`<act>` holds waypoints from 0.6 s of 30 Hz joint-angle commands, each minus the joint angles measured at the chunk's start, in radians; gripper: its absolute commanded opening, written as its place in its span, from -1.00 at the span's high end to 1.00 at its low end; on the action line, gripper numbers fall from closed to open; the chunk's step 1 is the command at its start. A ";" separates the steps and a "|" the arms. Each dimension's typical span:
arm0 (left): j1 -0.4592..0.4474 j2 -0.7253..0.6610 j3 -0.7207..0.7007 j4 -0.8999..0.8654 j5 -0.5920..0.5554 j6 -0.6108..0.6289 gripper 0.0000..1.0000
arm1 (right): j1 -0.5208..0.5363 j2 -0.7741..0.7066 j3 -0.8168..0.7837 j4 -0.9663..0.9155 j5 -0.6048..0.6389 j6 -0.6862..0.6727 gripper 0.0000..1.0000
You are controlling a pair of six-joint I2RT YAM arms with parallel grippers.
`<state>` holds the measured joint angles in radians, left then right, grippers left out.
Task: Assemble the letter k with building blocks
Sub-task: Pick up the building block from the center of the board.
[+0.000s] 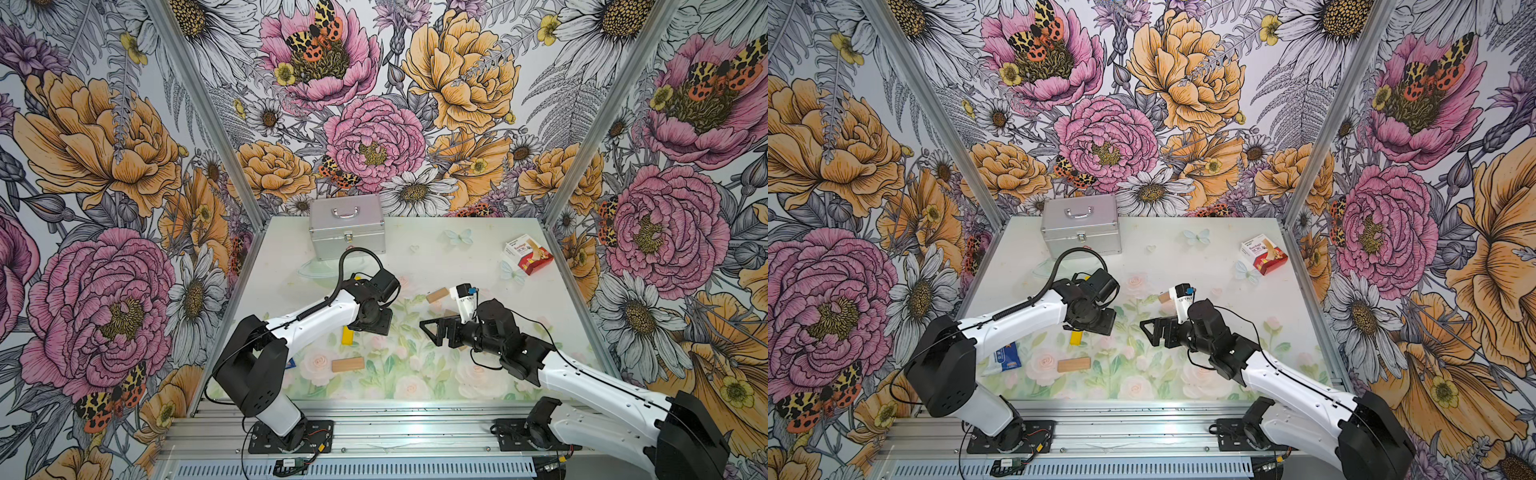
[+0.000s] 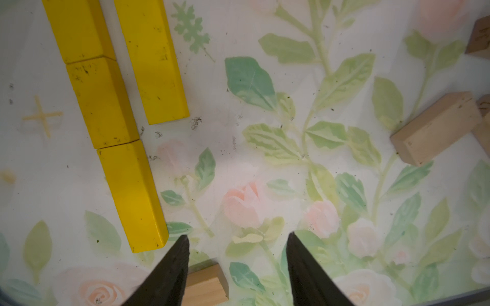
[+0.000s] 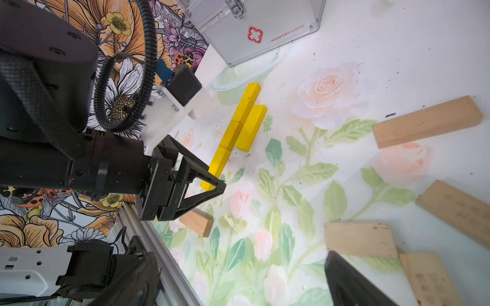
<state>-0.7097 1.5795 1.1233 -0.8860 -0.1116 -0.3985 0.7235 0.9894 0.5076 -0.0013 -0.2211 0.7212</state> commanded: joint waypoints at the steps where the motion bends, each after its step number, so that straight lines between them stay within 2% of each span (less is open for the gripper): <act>1: -0.001 -0.046 0.010 0.030 -0.047 -0.007 -0.21 | 0.008 -0.059 -0.035 -0.019 0.032 0.017 -0.98; 8: 0.017 -0.050 0.034 0.030 -0.042 0.042 -0.23 | 0.008 -0.113 -0.063 -0.026 0.046 0.039 -0.99; 18: 0.080 0.016 0.094 0.030 -0.060 0.120 -0.24 | 0.001 0.022 0.020 -0.012 0.037 -0.011 -0.99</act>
<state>-0.6411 1.5677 1.1774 -0.8818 -0.1425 -0.3317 0.7235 0.9821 0.4683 -0.0216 -0.1944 0.7383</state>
